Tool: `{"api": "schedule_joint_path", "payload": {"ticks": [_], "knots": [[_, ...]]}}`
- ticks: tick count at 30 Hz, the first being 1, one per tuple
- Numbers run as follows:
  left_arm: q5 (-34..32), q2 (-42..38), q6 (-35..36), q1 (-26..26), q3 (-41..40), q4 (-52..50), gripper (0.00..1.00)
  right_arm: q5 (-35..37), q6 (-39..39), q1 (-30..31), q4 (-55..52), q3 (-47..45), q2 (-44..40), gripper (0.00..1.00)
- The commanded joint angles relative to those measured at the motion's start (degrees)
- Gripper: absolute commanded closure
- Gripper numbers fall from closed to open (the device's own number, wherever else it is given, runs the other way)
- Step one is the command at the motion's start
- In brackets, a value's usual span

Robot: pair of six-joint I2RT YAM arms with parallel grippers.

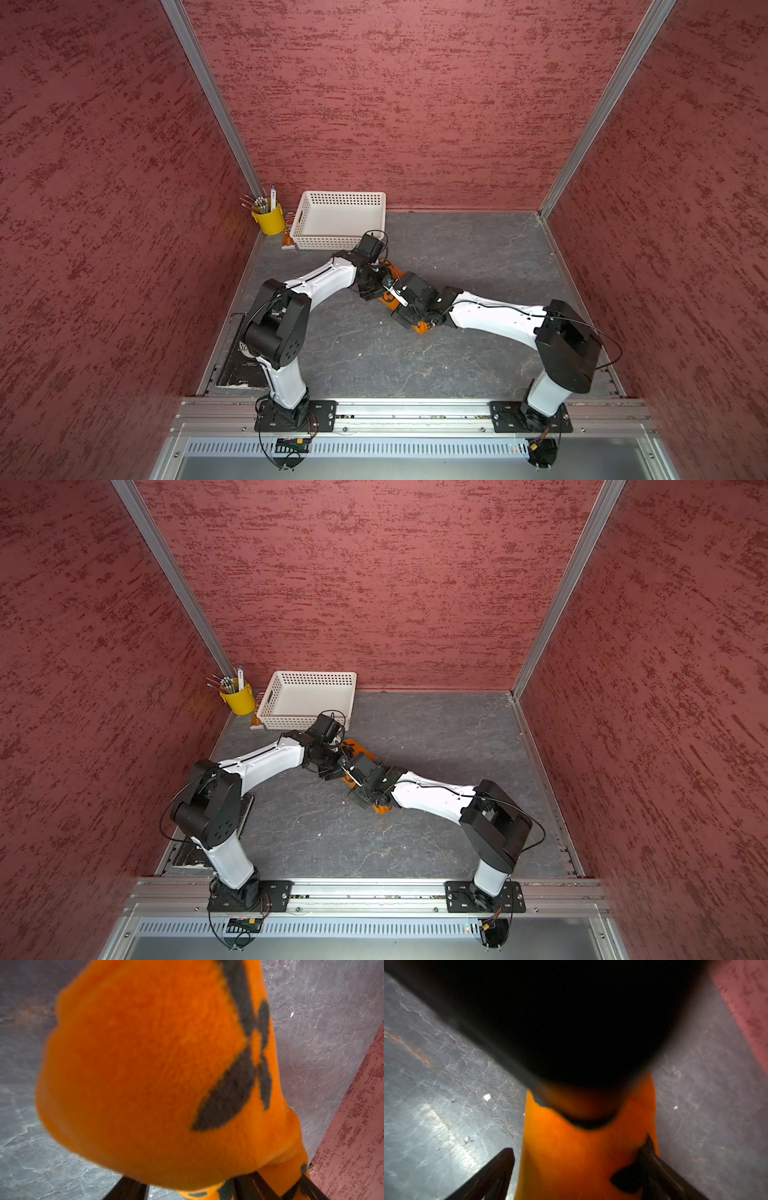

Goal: Roll up the pillowcase
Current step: Roll the pillowcase at the center of the board.

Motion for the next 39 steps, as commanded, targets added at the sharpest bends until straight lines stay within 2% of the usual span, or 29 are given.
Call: {"api": "schedule_joint_path", "payload": {"ticks": [1, 3, 5, 10, 14, 18, 23, 25, 26, 29, 30, 34, 39], "knots": [[1.1, -1.2, 0.2, 0.3, 0.4, 1.4, 0.38, 4.7, -1.1, -0.3, -5.0, -0.7, 4.1, 0.15], [1.2, -1.7, 0.0, 0.7, 0.2, 1.7, 0.38, 2.7, 0.2, -0.5, -4.6, -1.4, 3.8, 0.23], [1.6, -2.7, -0.4, 1.5, -0.5, 2.5, 0.37, 1.1, 1.9, -0.9, -4.3, -2.2, 3.3, 0.23], [3.1, -5.4, -0.9, 4.0, -2.4, 5.1, 0.36, -2.5, 3.9, -1.7, -5.2, -3.6, 1.9, 0.11], [3.8, -4.0, -0.5, 4.0, -1.7, 4.8, 0.37, -4.1, 3.8, -1.8, -6.1, -4.4, -1.9, 0.02], [4.0, -3.2, -0.9, 3.4, -2.1, 5.7, 0.37, -4.5, 2.1, -1.8, -8.0, -3.6, -5.2, 0.02], [4.0, -3.0, -0.9, 3.2, -1.8, 5.7, 0.37, -3.2, 0.8, -1.8, -9.2, -4.4, -3.2, 0.02], [3.9, -3.4, -0.9, 3.2, -1.8, 5.7, 0.37, -3.2, 1.5, -2.1, -7.7, -6.0, -2.3, 0.09], [3.8, -3.7, -0.9, 3.2, -1.9, 5.6, 0.37, -3.7, 2.1, -2.5, -7.0, -6.7, -1.6, 0.16], [3.8, -5.1, -0.9, 3.7, -2.0, 5.3, 0.36, -6.3, 4.0, -4.2, -7.2, -6.5, 0.4, 0.46], [3.6, -6.0, -1.0, 4.0, -2.3, 5.5, 0.36, -7.3, 4.4, -4.7, -7.2, -6.4, 0.5, 0.51], [4.3, -10.7, -2.2, 5.8, -4.4, 8.3, 0.3, -13.8, 6.0, -7.5, -7.0, -6.2, 0.0, 0.65], [7.2, -15.3, -4.4, 7.0, -10.2, 15.0, 0.18, -26.1, 9.6, -13.6, -6.3, -6.0, -0.1, 0.68]]}}
